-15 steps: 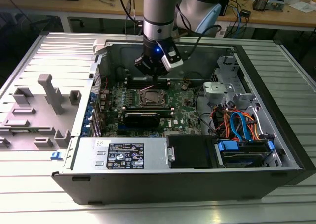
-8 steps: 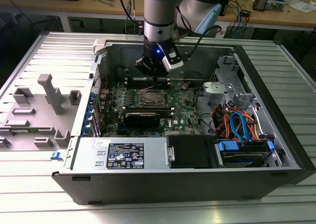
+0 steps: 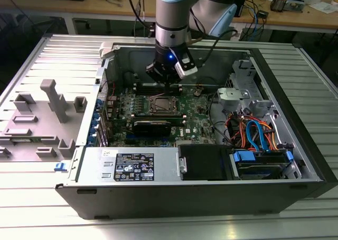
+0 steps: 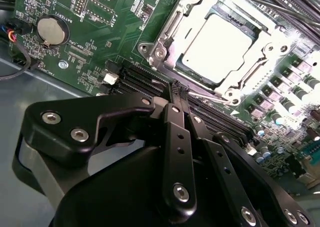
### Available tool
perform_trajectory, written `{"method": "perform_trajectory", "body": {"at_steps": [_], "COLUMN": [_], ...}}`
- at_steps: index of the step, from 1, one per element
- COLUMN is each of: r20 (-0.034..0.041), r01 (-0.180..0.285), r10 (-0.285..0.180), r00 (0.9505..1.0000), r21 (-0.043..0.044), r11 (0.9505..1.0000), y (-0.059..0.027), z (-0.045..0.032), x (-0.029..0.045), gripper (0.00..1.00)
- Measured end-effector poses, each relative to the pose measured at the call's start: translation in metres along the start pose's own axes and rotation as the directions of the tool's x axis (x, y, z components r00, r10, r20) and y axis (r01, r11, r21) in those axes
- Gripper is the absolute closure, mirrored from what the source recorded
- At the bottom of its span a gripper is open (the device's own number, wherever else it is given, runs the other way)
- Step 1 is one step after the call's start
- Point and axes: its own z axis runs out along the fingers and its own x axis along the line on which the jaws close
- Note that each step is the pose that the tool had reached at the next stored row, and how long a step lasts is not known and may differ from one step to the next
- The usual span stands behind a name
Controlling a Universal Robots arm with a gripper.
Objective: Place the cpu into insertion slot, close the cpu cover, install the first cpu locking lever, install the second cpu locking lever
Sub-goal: 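Install the first cpu locking lever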
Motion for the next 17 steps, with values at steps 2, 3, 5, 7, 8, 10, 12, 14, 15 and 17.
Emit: {"method": "perform_trajectory", "body": {"at_steps": [2,3,5,7,8,10,12,14,15,17], "r20": [0.0,-0.0001,0.0,0.0,0.0,-0.0002,-0.0001,0.0,0.0,0.0001], "r01": [0.0,0.0,0.0,0.0,0.0,0.0,0.0,0.0,0.0,0.0], "r10": [0.0,0.0,0.0,0.0,0.0,0.0,0.0,0.0,0.0,0.0], "r00": [1.0,1.0,1.0,1.0,1.0,1.0,1.0,1.0,1.0,1.0], "r21": [0.0001,0.0001,0.0001,0.0001,0.0001,0.002,0.0023,0.0022,0.0021,0.002], "r11": [1.0,1.0,1.0,1.0,1.0,1.0,1.0,1.0,1.0,1.0], "y": [-0.0001,-0.0002,-0.0002,-0.0003,-0.0003,-0.0005,-0.0007,-0.0006,-0.0005,-0.0006], "z": [0.001,0.0017,0.0027,0.004,0.0049,0.0093,0.0123,0.0111,0.0109,0.0109], "x": [-0.0008,-0.0012,-0.0018,-0.0022,-0.0023,-0.003,-0.0044,-0.0044,-0.0045,-0.0045], "gripper": [0.89,0.89,0.89,0.89,0.89,0.89,0.89,0.89,0.89,0.89]}}
